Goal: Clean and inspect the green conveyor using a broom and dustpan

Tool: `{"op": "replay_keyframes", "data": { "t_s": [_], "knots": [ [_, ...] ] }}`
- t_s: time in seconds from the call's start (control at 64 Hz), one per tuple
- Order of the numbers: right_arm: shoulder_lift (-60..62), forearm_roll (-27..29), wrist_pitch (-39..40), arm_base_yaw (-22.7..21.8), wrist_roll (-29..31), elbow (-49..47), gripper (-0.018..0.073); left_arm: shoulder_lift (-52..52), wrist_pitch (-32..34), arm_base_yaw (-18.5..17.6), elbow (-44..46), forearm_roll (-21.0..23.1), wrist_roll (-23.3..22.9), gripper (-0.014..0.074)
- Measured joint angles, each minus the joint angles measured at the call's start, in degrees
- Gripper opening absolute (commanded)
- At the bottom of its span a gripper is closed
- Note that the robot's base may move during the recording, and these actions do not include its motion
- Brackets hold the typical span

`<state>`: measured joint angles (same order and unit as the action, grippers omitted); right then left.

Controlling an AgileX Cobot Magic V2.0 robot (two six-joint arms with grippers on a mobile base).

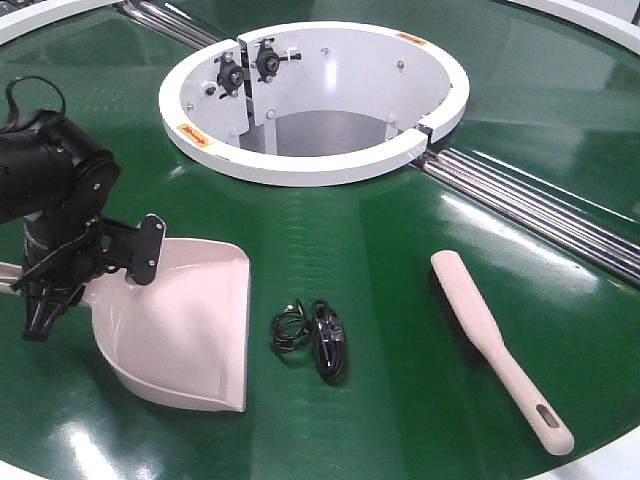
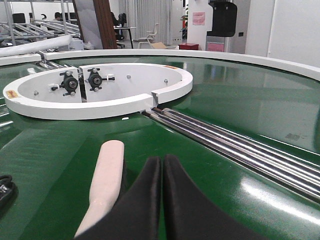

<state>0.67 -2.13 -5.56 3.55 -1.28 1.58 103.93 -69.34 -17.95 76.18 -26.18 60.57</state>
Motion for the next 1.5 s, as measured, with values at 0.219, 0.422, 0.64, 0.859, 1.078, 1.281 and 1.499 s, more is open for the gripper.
{"op": "replay_keyframes", "data": {
  "t_s": [0.219, 0.422, 0.64, 0.859, 1.078, 1.281, 1.499],
  "knots": [
    [0.0, 0.0, 0.0, 0.0, 0.0, 0.0, -0.0008, 0.12, -0.18, -0.27, 0.13, 0.17, -0.38, -0.0008],
    [0.0, 0.0, 0.0, 0.0, 0.0, 0.0, -0.0008, 0.12, -0.18, -0.27, 0.13, 0.29, -0.38, -0.0008],
    [0.0, 0.0, 0.0, 0.0, 0.0, 0.0, -0.0008, 0.12, -0.13, -0.27, 0.13, 0.4, -0.38, -0.0008],
    [0.0, 0.0, 0.0, 0.0, 0.0, 0.0, -0.0008, 0.12, -0.13, -0.32, 0.13, 0.51, -0.38, -0.0006],
    [0.0, 0.0, 0.0, 0.0, 0.0, 0.0, -0.0008, 0.12, -0.13, -0.32, 0.13, 0.58, -0.38, -0.0006],
    [0.0, 0.0, 0.0, 0.0, 0.0, 0.0, -0.0008, 0.12, -0.13, -0.38, 0.13, 0.63, -0.38, -0.0006],
    [0.0, 0.0, 0.0, 0.0, 0.0, 0.0, -0.0008, 0.12, -0.09, -0.38, 0.13, 0.63, -0.38, -0.0006]
  ]
}}
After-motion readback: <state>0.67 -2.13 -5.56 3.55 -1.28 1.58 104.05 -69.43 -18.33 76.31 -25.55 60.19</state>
